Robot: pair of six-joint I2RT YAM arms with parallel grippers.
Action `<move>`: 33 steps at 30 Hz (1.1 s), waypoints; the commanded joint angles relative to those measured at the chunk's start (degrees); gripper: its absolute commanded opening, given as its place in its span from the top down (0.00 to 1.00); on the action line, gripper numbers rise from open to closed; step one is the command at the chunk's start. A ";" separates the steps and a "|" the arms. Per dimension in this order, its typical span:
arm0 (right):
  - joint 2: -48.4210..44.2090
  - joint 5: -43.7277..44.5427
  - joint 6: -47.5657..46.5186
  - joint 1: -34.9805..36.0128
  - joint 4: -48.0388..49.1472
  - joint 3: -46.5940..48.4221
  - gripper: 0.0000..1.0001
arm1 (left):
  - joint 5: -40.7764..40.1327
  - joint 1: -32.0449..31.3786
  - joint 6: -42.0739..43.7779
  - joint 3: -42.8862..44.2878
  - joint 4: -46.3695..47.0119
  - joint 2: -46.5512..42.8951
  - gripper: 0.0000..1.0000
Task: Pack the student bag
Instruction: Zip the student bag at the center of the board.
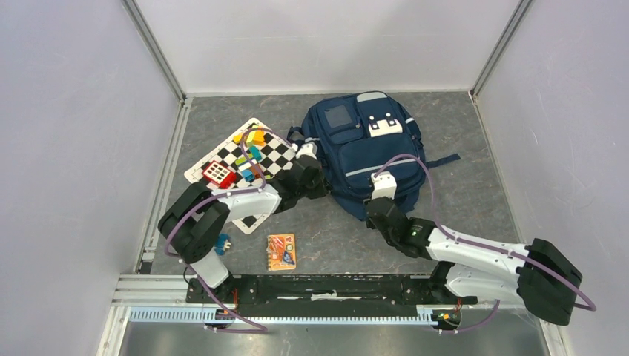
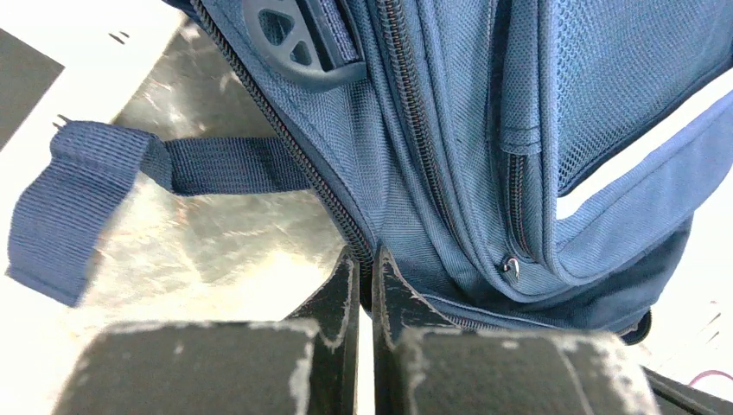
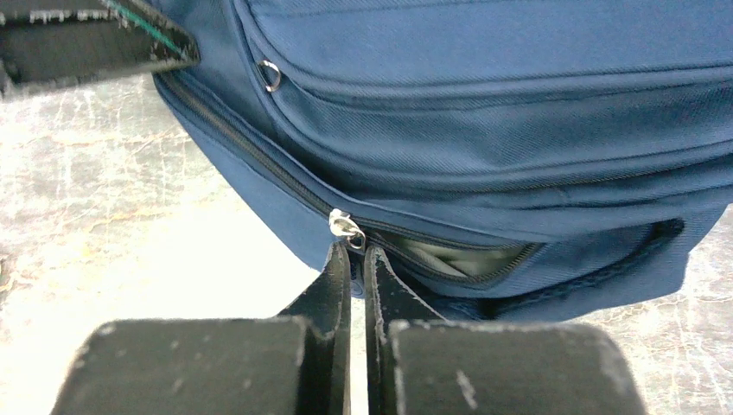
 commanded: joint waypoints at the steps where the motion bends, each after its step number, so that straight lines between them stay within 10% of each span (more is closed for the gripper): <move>1: -1.56 -0.92 -2.40 -0.43 -6.13 -3.23 1.00 | -0.76 5.40 14.53 3.71 -1.33 -1.23 0.98; 10: 4.15 -8.71 -2.06 -0.33 -2.62 -3.51 1.00 | -4.02 7.38 25.73 13.02 -6.51 1.69 0.97; 15: 4.54 -11.35 -2.06 -0.33 1.89 -3.08 1.00 | -2.88 7.14 17.46 10.81 -9.47 -0.67 0.56; 33: 6.80 -12.96 -2.15 -0.24 3.87 -0.67 1.00 | -4.34 -7.62 -2.24 -0.34 0.34 -2.97 0.19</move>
